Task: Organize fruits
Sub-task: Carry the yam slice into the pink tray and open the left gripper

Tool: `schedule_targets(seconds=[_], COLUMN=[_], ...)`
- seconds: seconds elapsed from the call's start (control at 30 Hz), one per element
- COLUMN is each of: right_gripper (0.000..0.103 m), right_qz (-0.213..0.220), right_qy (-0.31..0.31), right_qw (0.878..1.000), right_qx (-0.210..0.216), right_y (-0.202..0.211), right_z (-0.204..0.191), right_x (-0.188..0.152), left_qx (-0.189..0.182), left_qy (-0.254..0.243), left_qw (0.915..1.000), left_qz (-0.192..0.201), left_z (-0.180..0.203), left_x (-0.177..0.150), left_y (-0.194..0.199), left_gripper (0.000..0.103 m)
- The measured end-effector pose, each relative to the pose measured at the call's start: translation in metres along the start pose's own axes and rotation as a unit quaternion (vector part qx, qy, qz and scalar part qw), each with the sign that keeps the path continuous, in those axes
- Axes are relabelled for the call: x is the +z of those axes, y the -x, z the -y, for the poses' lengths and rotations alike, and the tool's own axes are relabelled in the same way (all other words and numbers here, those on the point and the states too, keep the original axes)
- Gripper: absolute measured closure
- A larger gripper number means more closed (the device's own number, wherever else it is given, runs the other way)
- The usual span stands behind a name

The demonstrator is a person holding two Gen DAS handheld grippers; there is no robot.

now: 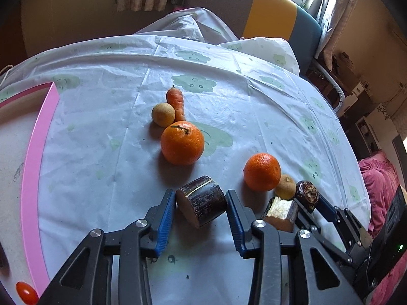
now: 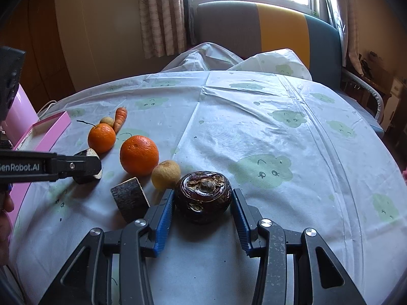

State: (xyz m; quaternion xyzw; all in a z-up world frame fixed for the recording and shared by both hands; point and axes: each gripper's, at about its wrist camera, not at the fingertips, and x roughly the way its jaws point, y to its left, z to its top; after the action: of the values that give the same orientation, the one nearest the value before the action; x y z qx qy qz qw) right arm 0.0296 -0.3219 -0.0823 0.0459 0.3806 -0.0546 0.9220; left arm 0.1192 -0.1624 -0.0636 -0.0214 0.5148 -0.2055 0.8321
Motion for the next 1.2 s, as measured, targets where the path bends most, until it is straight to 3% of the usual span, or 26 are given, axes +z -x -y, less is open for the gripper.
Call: schedule_targets(seconds=[0.37,0.57,0.7,0.97,1.2], right_gripper=[0.057,0.057,0.058,0.058,0.058], right_qz=[0.001,0.000,0.000,-0.002,-0.003], right_qy=[0.010,0.014,0.018,0.027,0.033], right_qw=[1.000,1.000,1.000,0.999,0.999], right_qx=[-0.010,-0.016,-0.020,-0.031,-0.038], right_y=[0.000,0.000,0.000,-0.001,-0.001], right_z=[-0.002,-0.004,-0.006,-0.009,-0.012], right_x=[0.000,0.000,-0.001,-0.001,-0.001], left_qx=[0.023,0.038,0.070,0.134,0.141], left_qy=[-0.004,0.019,0.042,0.083,0.101], left_qw=[0.9990,0.9961,0.9919,0.9831,0.9815], left_qz=[0.039,0.078,0.097,0.093,0.081], left_z=[-0.021,-0.057,-0.093,-0.158,-0.172], left_x=[-0.019,-0.024,-0.025,-0.024,-0.028], left_y=[0.046,0.090,0.109,0.106,0.088], left_gripper=[0.062,0.062,0.062,0.062,0.062])
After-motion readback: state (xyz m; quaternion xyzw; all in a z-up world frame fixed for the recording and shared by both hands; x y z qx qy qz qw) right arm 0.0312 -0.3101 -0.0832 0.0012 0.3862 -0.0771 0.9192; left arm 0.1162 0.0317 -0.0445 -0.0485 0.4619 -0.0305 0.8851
